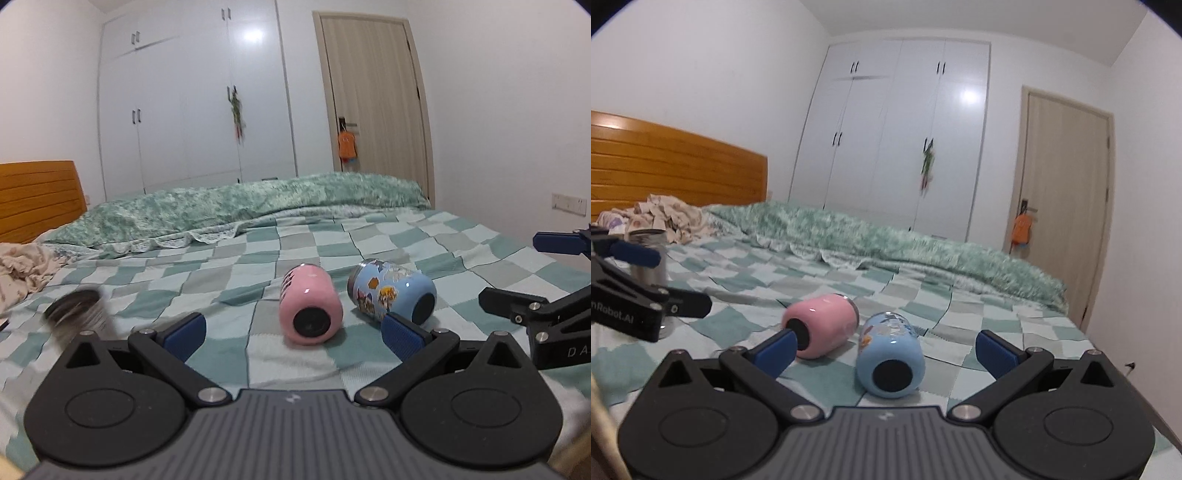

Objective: Flip cup upright
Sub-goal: 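Move the left gripper to the pink cup lying on its side and grasp it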

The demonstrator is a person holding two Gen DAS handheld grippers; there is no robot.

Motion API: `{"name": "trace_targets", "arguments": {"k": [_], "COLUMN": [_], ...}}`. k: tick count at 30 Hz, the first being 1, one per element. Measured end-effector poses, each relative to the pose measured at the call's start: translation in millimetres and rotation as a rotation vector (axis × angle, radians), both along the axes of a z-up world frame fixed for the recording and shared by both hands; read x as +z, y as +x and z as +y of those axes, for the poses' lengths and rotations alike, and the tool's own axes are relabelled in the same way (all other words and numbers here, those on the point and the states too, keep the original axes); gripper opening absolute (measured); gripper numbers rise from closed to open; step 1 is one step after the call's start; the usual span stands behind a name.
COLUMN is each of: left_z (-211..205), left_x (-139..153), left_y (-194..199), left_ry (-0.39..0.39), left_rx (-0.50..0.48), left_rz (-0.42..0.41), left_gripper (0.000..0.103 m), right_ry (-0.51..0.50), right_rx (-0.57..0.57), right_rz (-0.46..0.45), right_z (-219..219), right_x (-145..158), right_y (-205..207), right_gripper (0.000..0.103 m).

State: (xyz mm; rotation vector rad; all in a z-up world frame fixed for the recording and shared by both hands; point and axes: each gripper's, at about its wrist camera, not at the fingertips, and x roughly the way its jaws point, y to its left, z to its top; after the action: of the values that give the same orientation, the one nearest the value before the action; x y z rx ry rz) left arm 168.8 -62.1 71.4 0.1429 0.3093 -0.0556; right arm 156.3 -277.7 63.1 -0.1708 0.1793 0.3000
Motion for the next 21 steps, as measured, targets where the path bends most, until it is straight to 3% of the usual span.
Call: {"name": "trace_targets", "arguments": {"k": [9, 15, 21], "left_z": [-29.7, -38.0, -35.4], "left_x": [3.3, -13.8, -44.4], "left_y": [118.3, 202.9, 256.4], "left_ry": [0.071, 0.091, 0.070], "left_rx": [0.030, 0.091, 0.120], "left_rz": [0.165, 0.349, 0.518], "left_gripper": [0.103, 0.103, 0.103], "right_ry": [0.042, 0.074, 0.133], "right_rx": [0.042, 0.110, 0.153], "right_rz": [0.141, 0.229, 0.301], "right_z": [-30.3, -38.0, -43.7], "right_x": [9.6, 7.4, -10.0], "right_y": [122.9, 189.4, 234.0], "right_gripper": [0.103, 0.103, 0.103]}}
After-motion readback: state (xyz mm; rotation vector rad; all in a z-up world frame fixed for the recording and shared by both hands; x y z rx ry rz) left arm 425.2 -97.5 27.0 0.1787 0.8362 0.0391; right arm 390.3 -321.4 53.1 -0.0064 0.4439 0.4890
